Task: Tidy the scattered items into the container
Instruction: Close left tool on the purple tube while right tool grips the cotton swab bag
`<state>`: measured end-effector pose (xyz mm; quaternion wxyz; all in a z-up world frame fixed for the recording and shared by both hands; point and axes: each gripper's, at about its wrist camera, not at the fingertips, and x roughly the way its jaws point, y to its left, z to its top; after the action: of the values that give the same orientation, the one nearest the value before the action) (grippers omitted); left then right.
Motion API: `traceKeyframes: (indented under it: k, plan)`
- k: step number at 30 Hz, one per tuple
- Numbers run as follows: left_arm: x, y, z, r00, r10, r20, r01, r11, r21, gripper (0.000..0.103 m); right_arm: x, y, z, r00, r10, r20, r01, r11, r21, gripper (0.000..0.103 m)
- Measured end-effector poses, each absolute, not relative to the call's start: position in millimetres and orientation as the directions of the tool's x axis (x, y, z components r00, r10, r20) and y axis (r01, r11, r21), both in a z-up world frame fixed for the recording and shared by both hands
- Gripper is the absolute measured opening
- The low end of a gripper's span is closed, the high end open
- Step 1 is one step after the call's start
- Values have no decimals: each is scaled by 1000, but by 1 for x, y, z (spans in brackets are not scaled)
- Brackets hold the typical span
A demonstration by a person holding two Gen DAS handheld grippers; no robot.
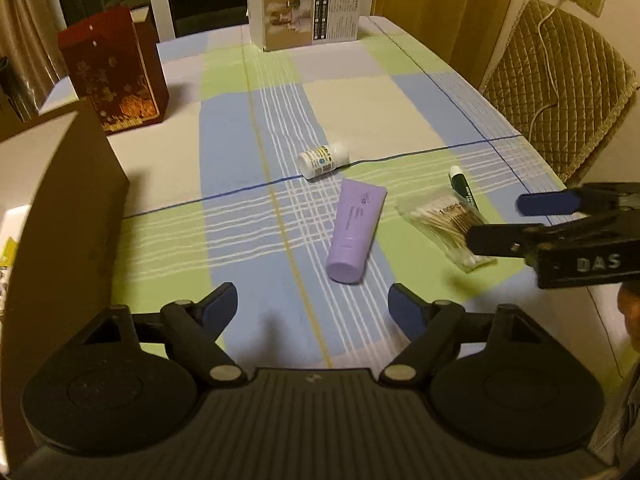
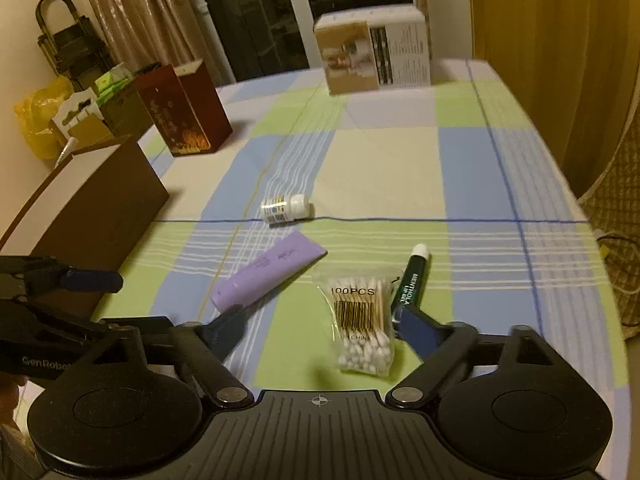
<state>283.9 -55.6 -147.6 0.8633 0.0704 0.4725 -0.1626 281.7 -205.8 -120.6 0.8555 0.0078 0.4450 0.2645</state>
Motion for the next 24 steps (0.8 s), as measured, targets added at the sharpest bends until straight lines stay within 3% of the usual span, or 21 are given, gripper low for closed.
traceKeyframes:
  k: [4, 6, 12, 14, 16, 19, 21, 23, 24]
  plan:
    - [294, -57, -161, 496, -216, -841, 359, 933, -28, 74, 294, -200, -133, 465, 437, -770, -446, 867, 223, 87]
    - [301, -58, -166, 492, -219, -843, 364, 931, -29, 67, 300, -199, -139, 456, 436, -776, -444, 867, 226, 71]
    - [319, -66, -172, 495, -271, -825, 394, 917, -65, 67, 309, -198, -152, 445, 412, -795, -428, 878, 216, 70]
    - [324, -74, -174, 498, -282, -820, 414, 908, -61, 67, 309, -197, -155, 441, 400, -804, -434, 879, 199, 55]
    - [330, -84, -178, 497, -288, -818, 443, 895, -46, 65, 309, -196, -158, 435, 385, -814, -442, 879, 180, 51]
    - [336, -97, -187, 491, -289, -822, 484, 875, -19, 57, 308, -196, -161, 447, 362, -818, -445, 883, 148, 42]
    - [338, -102, -194, 482, -285, -829, 505, 863, -3, 47, 308, -197, -161, 445, 366, -817, -447, 881, 151, 39]
    - [338, -104, -201, 466, -278, -840, 518, 855, 4, 30, 308, -197, -162, 446, 360, -820, -450, 882, 143, 35]
    - [337, -103, -204, 456, -277, -846, 519, 855, -1, 27, 307, -197, -162, 446, 358, -820, -455, 880, 138, 33]
